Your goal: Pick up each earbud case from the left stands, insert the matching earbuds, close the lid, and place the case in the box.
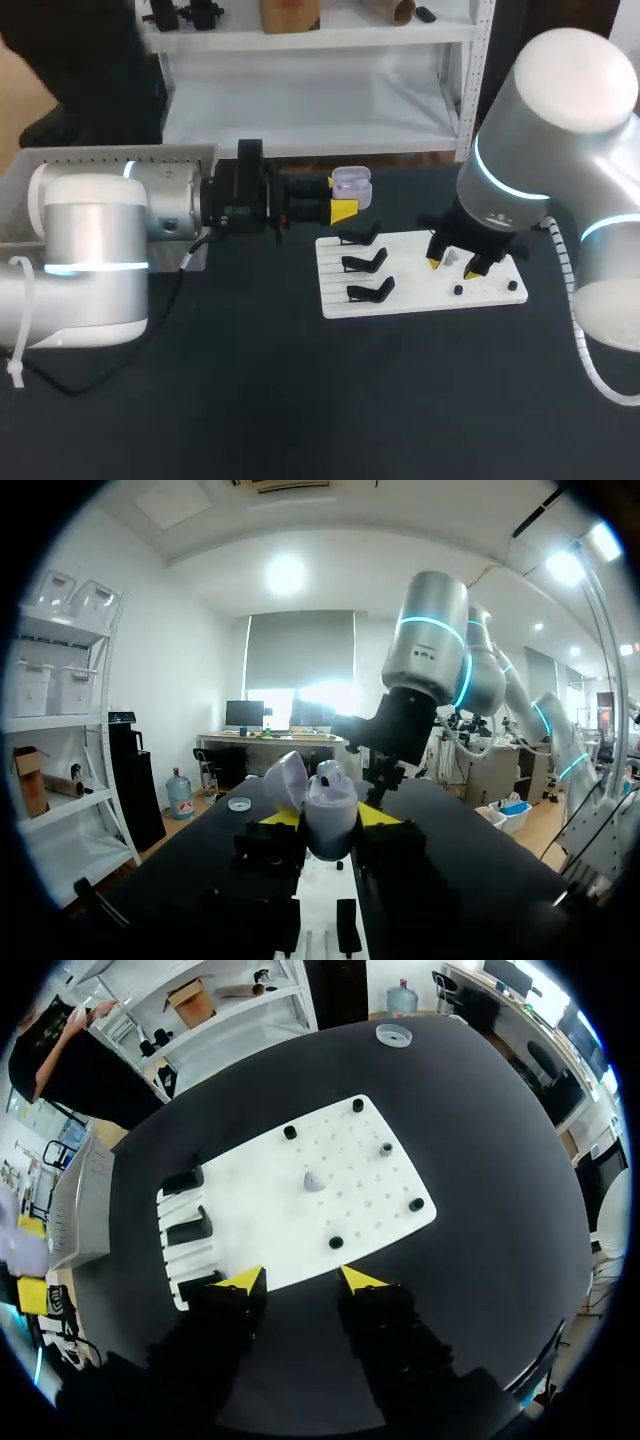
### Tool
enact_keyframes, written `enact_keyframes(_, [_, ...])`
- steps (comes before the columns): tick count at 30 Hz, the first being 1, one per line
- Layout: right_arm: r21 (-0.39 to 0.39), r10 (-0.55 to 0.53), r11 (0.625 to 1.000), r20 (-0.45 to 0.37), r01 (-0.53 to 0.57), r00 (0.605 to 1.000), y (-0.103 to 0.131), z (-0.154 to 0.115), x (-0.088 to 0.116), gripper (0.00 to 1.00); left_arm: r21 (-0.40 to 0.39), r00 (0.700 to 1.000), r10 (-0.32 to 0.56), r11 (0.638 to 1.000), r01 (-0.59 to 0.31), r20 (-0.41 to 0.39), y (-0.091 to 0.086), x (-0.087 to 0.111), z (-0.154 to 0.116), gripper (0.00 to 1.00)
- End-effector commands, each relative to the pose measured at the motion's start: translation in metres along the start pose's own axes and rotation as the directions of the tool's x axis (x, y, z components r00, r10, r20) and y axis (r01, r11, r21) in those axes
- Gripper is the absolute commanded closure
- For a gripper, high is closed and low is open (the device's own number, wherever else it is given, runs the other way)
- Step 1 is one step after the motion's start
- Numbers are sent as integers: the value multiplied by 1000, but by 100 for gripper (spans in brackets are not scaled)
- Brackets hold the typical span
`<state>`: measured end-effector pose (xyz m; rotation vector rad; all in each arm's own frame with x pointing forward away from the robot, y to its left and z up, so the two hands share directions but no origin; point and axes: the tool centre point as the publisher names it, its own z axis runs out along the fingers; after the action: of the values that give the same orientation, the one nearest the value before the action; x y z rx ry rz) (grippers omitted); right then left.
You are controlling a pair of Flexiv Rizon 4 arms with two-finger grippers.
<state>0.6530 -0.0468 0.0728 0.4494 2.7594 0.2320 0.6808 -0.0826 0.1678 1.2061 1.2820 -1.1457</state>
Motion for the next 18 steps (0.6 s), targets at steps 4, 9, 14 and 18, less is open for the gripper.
enact_keyframes(4, [-10,27,1000,-2,-27,1000,-6,38,-24,54,-2,1000,1,1000,-1,3,0,0,0,100])
enact_keyframes(9, [-16,42,999,-12,-42,999,-9,53,-33,55,-2,1000,1,1000,-1,3,0,0,0,100])
enact_keyframes(14, [-25,35,999,-26,-36,999,-8,63,-40,55,-2,1000,1,1000,-1,3,0,0,0,100])
enact_keyframes(18, [-28,29,999,-29,-30,999,-7,66,-45,56,-2,1000,1,1000,-1,3,0,0,0,100])
